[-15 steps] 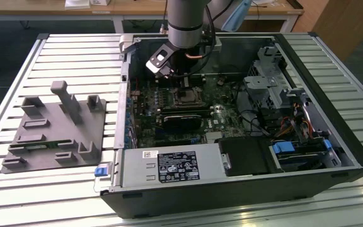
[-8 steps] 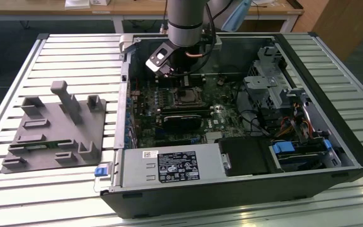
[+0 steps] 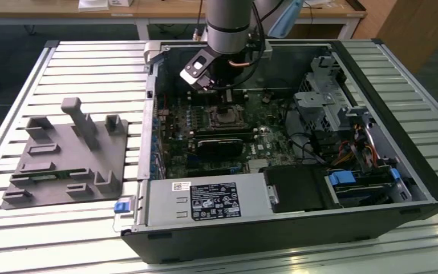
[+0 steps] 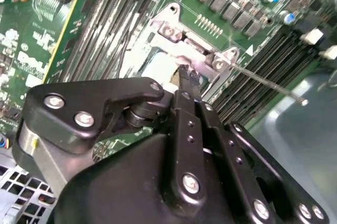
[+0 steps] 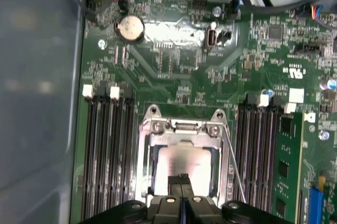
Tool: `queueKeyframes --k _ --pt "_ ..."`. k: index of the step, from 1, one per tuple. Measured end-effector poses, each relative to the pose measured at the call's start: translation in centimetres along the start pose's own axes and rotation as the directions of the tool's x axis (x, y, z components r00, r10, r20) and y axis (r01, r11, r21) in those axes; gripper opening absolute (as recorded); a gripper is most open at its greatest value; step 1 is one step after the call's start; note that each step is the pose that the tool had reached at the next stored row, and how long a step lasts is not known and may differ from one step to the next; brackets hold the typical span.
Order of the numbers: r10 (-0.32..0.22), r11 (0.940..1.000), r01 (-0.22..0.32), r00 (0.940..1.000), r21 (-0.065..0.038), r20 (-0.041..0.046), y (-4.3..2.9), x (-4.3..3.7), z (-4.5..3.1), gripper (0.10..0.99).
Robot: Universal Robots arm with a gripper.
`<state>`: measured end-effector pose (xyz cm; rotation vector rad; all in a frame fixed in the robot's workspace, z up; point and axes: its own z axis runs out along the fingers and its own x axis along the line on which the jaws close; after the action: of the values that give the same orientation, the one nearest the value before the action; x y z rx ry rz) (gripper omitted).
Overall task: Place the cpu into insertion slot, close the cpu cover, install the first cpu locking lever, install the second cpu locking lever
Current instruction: 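Close the cpu cover, then install the first cpu locking lever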
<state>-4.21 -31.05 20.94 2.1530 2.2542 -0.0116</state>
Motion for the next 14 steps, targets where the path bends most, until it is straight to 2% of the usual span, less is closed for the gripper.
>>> queueKeyframes --k 6,14 --pt "0.0 1.0 0.0 1.0 0.0 -0.0001 0.65 -0.03 0.01 0.106" --pt "0.0 1.0 0.0 1.0 0.0 -0.0003 0.98 -0.04 0.01 0.106"
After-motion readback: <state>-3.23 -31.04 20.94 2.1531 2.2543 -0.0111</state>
